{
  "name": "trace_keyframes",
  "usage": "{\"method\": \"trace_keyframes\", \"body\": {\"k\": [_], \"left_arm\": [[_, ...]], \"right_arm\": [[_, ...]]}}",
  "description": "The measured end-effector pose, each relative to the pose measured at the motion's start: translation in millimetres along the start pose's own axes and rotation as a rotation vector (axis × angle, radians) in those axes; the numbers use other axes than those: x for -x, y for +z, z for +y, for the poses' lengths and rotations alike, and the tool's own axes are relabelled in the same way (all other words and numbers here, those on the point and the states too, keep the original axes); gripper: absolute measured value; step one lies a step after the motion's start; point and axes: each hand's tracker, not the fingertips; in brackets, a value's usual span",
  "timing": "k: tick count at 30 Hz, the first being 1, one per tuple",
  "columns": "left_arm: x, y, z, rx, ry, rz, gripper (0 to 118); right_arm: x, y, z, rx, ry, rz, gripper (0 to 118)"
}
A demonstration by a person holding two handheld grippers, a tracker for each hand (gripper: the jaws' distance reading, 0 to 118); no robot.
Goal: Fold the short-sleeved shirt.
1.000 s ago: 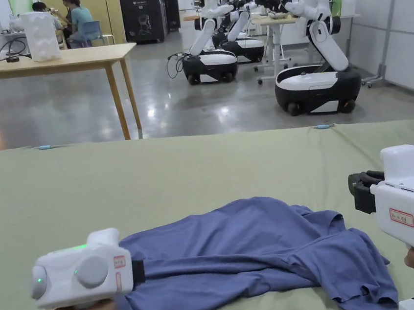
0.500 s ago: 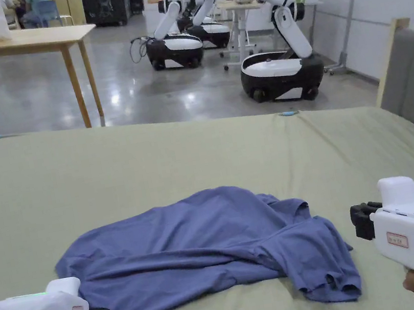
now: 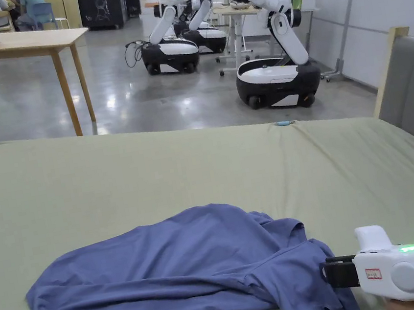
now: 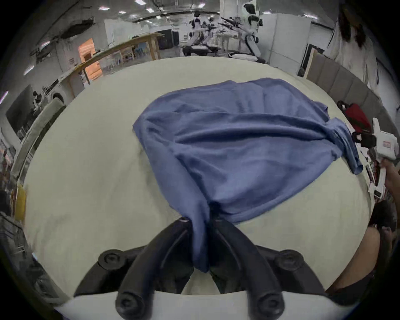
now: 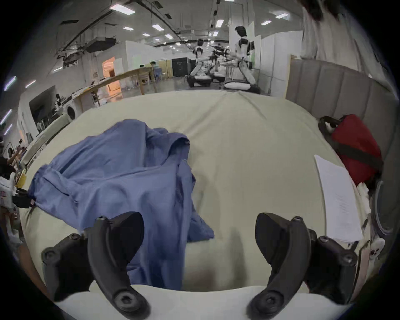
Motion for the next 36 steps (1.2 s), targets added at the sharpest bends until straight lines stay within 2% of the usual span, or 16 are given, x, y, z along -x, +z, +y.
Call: {"method": "trace_keyframes", "body": {"k": [2, 3, 5, 6, 8, 9, 10, 11, 13, 15, 18, 30, 34, 36], "left_arm": [[-5.4, 6.6, -1.5, -0.009, 0.002, 0.003, 8], [-8.6, 9.0, -2.8, -0.007, 0.002, 0.000, 8], [-9.6, 10.1, -2.5, -0.008, 0.002, 0.000, 8], [-10.6, 10.8, -3.3, -0.013, 0.005, 0.001, 8], [-13.7, 10.6, -3.3, -0.014, 0.004, 0.007, 8], [-15.6, 11.5, -2.8, -0.015, 0.004, 0.012, 8], [-14.5, 10.9, -3.4, -0.018, 0.007, 0.015, 8], [-14.8, 11.7, -3.4, -0.020, 0.008, 0.018, 8], [-13.3, 15.6, -3.7, -0.026, 0.013, 0.017, 8], [-6.7, 17.8, -3.5, -0.030, 0.028, 0.001, 7], [-0.7, 28.7, -0.2, -0.037, 0.037, -0.018, 7], [22.3, 98.2, 8.6, -0.025, -0.084, -0.104, 7], [38.7, 118.4, -4.1, 0.038, -0.125, -0.160, 7], [43.8, 125.3, -14.9, 0.080, -0.152, -0.177, 7]], "right_arm": [[-4.4, -13.1, -2.7, 0.061, -0.009, -0.018, 106], [-7.1, -17.9, -4.5, 0.098, -0.042, 0.007, 99], [-3.7, -16.3, -6.3, 0.070, -0.031, 0.017, 75], [1.2, -12.5, -5.0, 0.044, 0.015, 0.041, 58], [11.2, -6.9, -3.7, 0.026, 0.086, 0.095, 14], [23.3, -1.9, -3.1, 0.015, 0.135, 0.048, 14], [30.0, -2.6, -2.7, 0.046, 0.127, 0.042, 12], [31.1, -4.1, -2.8, 0.075, 0.091, 0.060, 12], [36.1, -2.5, -3.2, 0.057, 0.074, 0.007, 11], [31.7, 4.3, -1.9, 0.063, -0.011, 0.040, 11], [23.7, 25.4, 1.3, 0.046, -0.071, 0.067, 11], [5.4, 127.8, 6.2, 0.038, -0.094, 0.131, 11], [-2.8, 153.0, -4.4, 0.096, -0.101, 0.162, 11], [-2.7, 162.0, -14.7, 0.116, -0.078, 0.159, 11]]}}
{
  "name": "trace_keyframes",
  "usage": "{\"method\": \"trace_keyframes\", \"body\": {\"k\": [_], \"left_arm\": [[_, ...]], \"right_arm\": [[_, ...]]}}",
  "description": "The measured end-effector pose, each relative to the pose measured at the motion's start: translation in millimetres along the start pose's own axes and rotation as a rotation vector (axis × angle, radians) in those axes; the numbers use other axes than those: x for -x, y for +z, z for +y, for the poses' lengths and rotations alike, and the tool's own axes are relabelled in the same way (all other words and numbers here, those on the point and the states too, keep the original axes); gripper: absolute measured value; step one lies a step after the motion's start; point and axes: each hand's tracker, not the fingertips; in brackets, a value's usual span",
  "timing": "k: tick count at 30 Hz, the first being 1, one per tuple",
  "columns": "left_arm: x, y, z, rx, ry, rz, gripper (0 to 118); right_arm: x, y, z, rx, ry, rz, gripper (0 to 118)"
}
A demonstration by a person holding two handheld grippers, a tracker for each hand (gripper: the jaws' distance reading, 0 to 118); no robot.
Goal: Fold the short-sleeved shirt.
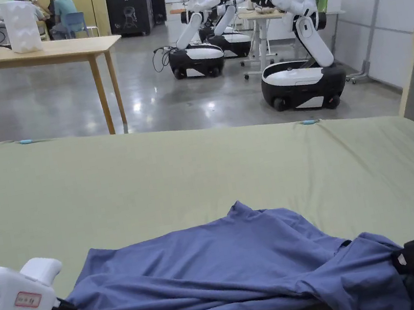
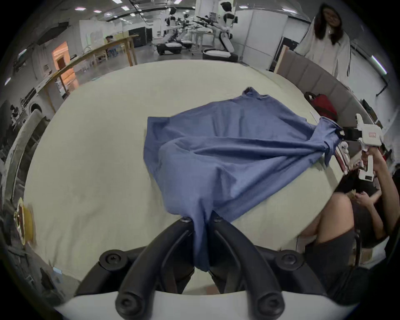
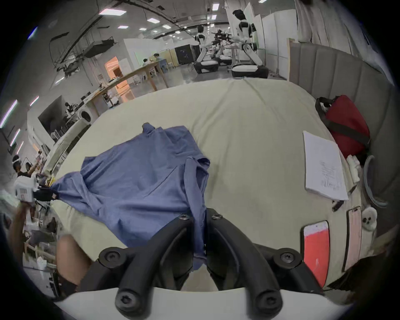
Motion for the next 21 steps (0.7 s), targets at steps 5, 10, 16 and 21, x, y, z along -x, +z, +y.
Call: {"method": "trace_keyframes", "body": {"k": [5, 10, 16, 21], "left_arm": [[1.4, 2.4, -34.3, 0.088, -0.035, -0.041, 7], [-6.5, -33.7, -56.3, 0.104, -0.018, -0.012, 7], [-11.1, -45.8, -66.6, 0.101, -0.064, 0.055, 92], [-14.0, -9.1, -47.9, -0.088, 0.026, 0.059, 106]], "right_arm": [[1.0, 7.3, -46.5, 0.079, 0.008, 0.008, 11], [-3.1, -26.7, -88.9, 0.115, -0.043, -0.013, 11], [-7.2, -27.0, -94.6, 0.073, -0.040, -0.030, 80], [6.5, 8.9, -64.2, -0.140, 0.094, -0.059, 92]]}}
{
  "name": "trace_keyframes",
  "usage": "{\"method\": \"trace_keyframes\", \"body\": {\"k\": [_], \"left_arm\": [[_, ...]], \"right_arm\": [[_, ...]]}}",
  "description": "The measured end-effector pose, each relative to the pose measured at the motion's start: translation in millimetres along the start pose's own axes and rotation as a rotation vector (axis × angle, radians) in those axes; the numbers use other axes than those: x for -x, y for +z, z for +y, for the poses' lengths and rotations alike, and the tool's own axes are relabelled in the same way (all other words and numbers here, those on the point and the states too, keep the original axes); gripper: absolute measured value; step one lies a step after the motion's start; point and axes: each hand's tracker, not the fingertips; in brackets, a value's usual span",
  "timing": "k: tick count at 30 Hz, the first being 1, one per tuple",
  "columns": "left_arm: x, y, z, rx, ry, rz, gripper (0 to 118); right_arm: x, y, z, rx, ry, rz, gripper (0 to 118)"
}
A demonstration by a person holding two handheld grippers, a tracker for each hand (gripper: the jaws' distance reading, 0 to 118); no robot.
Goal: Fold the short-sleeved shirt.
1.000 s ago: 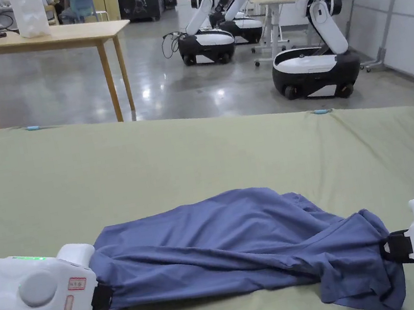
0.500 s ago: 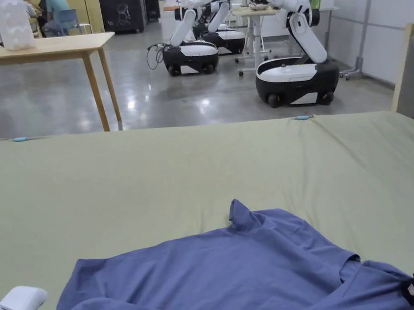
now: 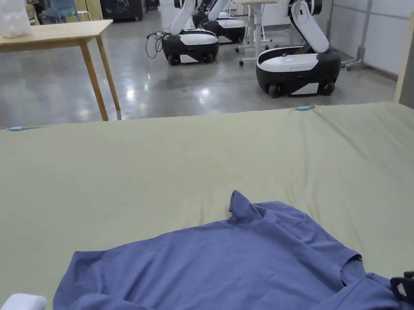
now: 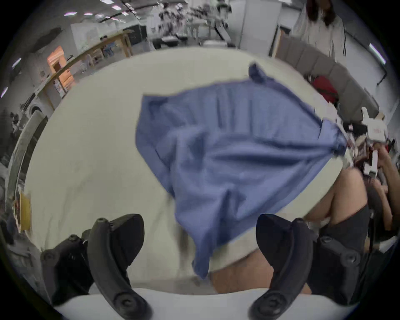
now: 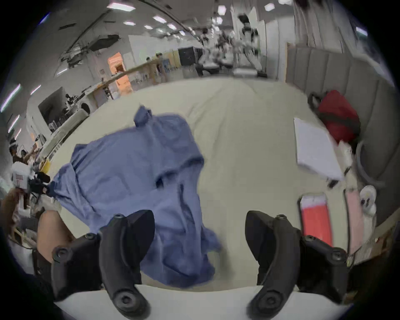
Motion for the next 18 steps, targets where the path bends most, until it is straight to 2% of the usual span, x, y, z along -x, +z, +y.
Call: {"method": "trace_keyframes", "body": {"k": [4, 6, 7, 8, 9, 10, 11, 12, 14, 17, 18], "left_arm": [[-6.1, 15.1, 43.5, -0.298, 0.087, 0.108, 106], [-13.4, 5.0, 62.6, -0.382, 0.106, 0.165, 105], [-18.4, -2.9, 70.4, -0.404, 0.118, 0.168, 103], [-21.7, -12.7, 77.3, -0.411, 0.123, 0.148, 86], [-21.9, -25.2, 82.0, -0.396, 0.150, 0.134, 58], [-21.9, -38.2, 88.2, -0.370, 0.174, 0.122, 17], [-21.6, -50.5, 94.0, -0.336, 0.189, 0.120, 0], [-21.8, -60.7, 98.1, -0.322, 0.209, 0.151, 0], [-17.8, -74.2, 108.4, -0.273, 0.176, 0.129, 0], [2.3, -91.0, 130.2, -0.226, 0.188, 0.160, 0], [10.5, -96.1, 138.3, -0.180, 0.197, 0.165, 3]], "right_arm": [[29.5, 8.0, 41.6, -0.233, 0.043, -0.024, 92], [48.2, -0.6, 58.5, -0.299, 0.049, -0.049, 91], [58.8, -8.7, 66.0, -0.296, 0.056, -0.077, 87], [67.1, -20.0, 72.3, -0.280, 0.060, -0.063, 58], [74.4, -29.8, 76.2, -0.278, 0.061, -0.058, 19], [83.0, -41.6, 79.7, -0.268, 0.055, -0.067, 1], [86.5, -49.9, 82.4, -0.246, 0.041, -0.059, 1], [87.9, -60.5, 84.2, -0.212, 0.019, 0.003, 1], [96.1, -71.0, 86.8, -0.222, 0.020, -0.019, 1], [100.7, -75.7, 92.5, -0.213, 0.033, 0.006, 1], [101.8, -76.5, 94.0, -0.213, 0.042, 0.013, 1]]}}
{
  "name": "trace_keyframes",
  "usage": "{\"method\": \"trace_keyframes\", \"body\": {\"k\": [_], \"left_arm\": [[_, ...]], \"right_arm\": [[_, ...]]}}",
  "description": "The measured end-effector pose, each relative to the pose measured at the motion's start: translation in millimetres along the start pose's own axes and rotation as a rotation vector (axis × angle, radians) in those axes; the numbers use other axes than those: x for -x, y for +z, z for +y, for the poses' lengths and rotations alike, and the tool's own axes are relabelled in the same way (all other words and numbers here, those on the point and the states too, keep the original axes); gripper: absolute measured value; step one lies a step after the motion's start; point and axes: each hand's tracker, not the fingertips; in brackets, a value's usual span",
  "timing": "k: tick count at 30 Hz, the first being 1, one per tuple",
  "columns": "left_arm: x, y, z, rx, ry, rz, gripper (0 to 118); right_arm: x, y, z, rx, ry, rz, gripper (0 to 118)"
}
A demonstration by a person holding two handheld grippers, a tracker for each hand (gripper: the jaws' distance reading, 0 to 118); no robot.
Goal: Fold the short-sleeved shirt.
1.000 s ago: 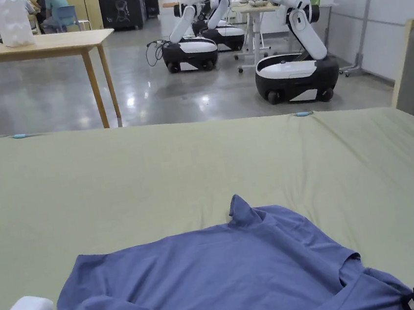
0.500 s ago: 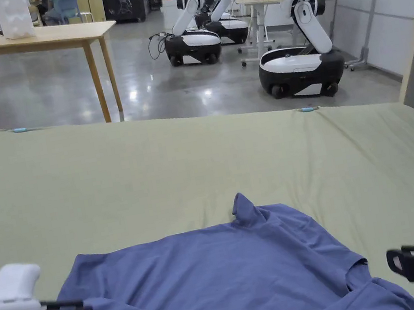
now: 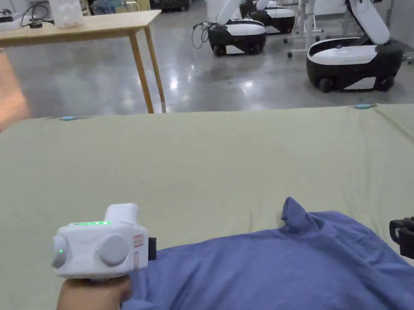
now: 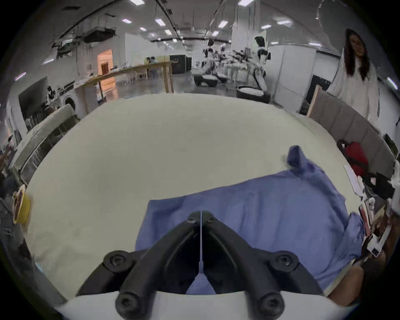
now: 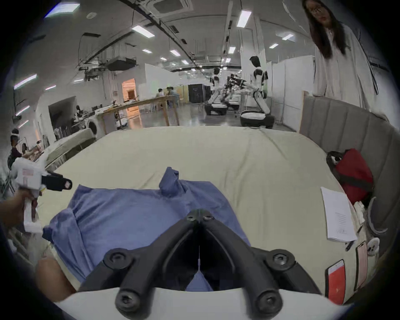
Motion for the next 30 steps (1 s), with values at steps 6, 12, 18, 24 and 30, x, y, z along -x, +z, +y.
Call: {"method": "trace_keyframes", "body": {"k": [6, 12, 18, 24, 30], "left_arm": [[35.5, -65.6, 18.0, 0.161, -0.008, 0.063, 116], [22.8, -88.6, -23.0, 0.233, -0.013, 0.128, 112], [8.4, -72.7, -22.6, 0.139, -0.066, 0.116, 25], [4.7, -70.2, -13.6, 0.204, -0.079, 0.071, 8], [8.4, -69.9, -10.8, 0.227, -0.053, 0.041, 8]], "right_arm": [[1.3, -2.9, -0.4, 0.012, 0.031, 0.019, 1], [-11.6, -11.3, -3.6, 0.045, 0.031, -0.004, 1], [-31.8, -33.6, -3.2, 0.106, 0.020, -0.055, 7], [-52.4, -97.1, 28.2, 0.260, 0.003, -0.063, 106], [-64.7, -169.4, 45.8, 0.449, -0.053, -0.037, 106]]}}
